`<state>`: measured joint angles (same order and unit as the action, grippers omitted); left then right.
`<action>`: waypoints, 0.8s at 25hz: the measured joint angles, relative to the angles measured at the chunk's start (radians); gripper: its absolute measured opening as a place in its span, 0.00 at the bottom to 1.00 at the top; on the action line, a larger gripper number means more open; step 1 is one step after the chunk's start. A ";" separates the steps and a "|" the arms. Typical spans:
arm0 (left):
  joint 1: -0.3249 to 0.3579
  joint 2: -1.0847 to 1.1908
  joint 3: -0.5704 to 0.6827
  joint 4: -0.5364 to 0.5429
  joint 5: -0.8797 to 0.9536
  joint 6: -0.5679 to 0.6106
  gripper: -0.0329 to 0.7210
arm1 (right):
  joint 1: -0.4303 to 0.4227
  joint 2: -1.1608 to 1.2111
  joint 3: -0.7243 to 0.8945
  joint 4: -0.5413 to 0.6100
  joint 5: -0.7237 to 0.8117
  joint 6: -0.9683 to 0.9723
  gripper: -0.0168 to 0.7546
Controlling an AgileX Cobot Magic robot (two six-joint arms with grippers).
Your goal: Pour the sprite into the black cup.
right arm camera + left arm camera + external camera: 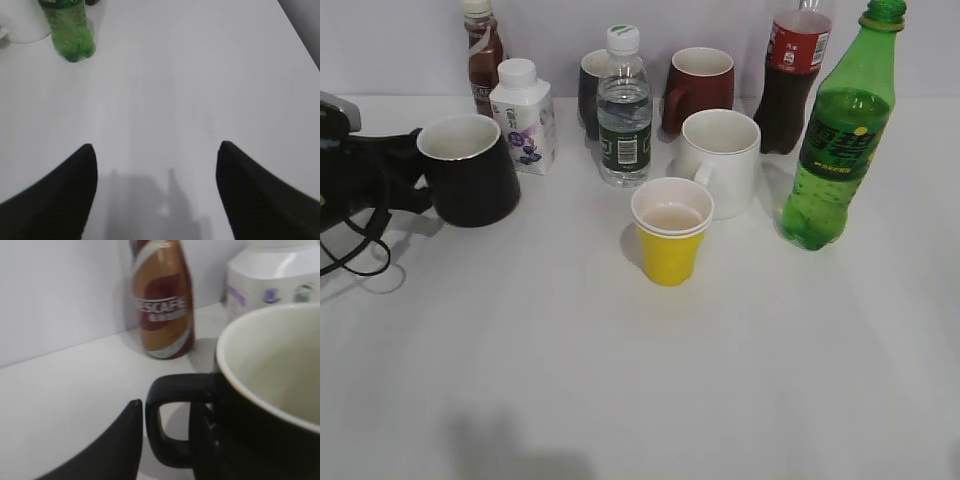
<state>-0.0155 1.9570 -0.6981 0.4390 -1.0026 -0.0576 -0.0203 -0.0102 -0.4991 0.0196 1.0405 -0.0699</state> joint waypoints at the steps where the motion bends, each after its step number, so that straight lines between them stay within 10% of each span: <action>1: 0.000 0.000 0.000 0.012 0.000 0.000 0.38 | 0.000 0.000 0.000 0.000 0.000 0.000 0.74; 20: 0.000 0.021 -0.081 0.045 0.090 0.000 0.28 | 0.000 0.000 0.000 0.000 0.000 0.000 0.74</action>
<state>-0.0155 1.9777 -0.7792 0.4844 -0.9131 -0.0576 -0.0203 -0.0102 -0.4991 0.0196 1.0405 -0.0699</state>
